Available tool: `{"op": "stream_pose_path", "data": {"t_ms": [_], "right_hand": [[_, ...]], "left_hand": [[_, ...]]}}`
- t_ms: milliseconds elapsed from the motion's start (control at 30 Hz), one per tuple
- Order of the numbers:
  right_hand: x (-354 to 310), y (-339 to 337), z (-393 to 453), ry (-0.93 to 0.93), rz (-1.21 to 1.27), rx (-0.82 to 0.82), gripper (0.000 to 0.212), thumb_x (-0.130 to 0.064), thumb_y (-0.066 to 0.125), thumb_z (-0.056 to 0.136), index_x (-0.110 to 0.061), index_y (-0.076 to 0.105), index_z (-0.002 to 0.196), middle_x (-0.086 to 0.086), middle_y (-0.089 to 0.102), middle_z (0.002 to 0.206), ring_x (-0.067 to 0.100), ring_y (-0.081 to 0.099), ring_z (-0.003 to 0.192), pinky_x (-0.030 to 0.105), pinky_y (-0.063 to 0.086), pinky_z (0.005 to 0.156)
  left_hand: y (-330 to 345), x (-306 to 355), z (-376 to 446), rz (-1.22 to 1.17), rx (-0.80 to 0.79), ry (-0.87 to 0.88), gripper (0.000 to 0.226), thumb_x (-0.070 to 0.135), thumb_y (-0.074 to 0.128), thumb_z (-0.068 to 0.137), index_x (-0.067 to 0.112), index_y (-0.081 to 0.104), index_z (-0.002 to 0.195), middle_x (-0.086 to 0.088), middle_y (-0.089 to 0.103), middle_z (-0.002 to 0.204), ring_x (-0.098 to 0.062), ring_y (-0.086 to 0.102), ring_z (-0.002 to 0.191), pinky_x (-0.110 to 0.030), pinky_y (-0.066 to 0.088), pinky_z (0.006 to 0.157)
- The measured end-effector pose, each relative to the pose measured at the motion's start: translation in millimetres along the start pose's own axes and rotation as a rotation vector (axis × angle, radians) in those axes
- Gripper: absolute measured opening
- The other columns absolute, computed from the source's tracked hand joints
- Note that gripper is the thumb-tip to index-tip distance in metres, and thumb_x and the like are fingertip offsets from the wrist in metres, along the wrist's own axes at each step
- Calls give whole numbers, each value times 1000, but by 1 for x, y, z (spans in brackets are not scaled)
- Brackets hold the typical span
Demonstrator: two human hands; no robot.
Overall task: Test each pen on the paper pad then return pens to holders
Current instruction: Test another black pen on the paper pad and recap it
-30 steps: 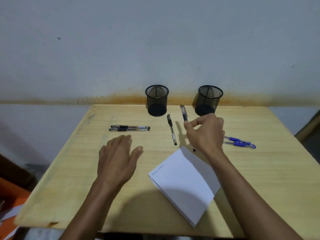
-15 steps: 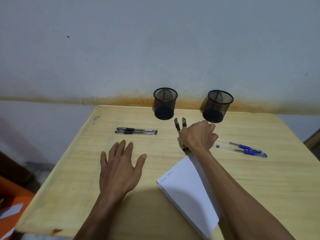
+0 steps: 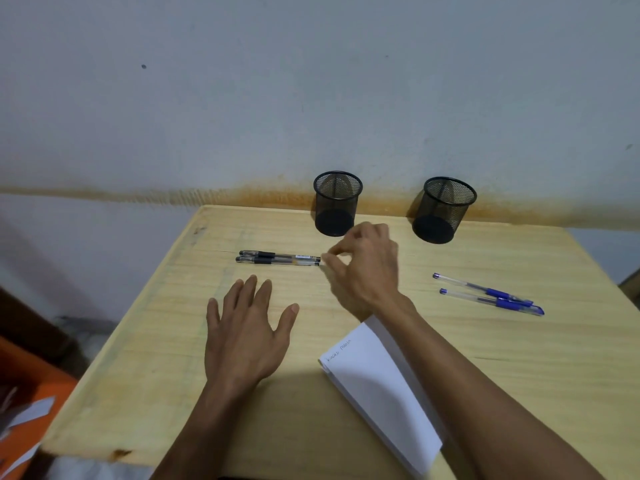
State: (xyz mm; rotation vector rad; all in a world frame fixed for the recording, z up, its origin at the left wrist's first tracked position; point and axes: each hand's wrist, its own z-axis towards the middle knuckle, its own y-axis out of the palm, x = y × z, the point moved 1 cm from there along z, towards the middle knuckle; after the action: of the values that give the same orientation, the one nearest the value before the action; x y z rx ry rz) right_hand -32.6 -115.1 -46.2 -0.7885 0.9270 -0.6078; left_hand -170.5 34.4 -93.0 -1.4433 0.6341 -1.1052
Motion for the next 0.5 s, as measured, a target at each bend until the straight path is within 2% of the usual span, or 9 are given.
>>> {"op": "stream_pose_path", "data": {"t_ms": [67, 200, 500], "right_hand": [[-10, 14, 2, -97, -27, -52, 27, -49, 66, 91, -30, 81, 103, -6, 59, 113, 20, 44, 114, 35, 32, 92], [-19, 36, 8, -157, -108, -96, 34, -51, 61, 94, -30, 79, 113, -4, 57, 113, 21, 42, 112, 37, 34, 90], [-21, 38, 10, -210, -220, -153, 32, -48, 62, 95, -21, 78, 104, -2, 59, 118, 22, 43, 113, 38, 36, 90]], "left_hand": [[0, 1, 0, 2, 3, 0, 74, 71, 22, 95, 28, 31, 154, 4, 20, 166, -16, 7, 154, -51, 5, 123], [-1, 1, -1, -9, 5, -2, 74, 71, 22, 95, 28, 31, 154, 5, 20, 166, -15, 6, 154, -50, 4, 124], [-1, 0, 1, -29, 22, -14, 74, 73, 24, 94, 30, 32, 154, 6, 21, 165, -14, 7, 153, -49, 4, 124]]}}
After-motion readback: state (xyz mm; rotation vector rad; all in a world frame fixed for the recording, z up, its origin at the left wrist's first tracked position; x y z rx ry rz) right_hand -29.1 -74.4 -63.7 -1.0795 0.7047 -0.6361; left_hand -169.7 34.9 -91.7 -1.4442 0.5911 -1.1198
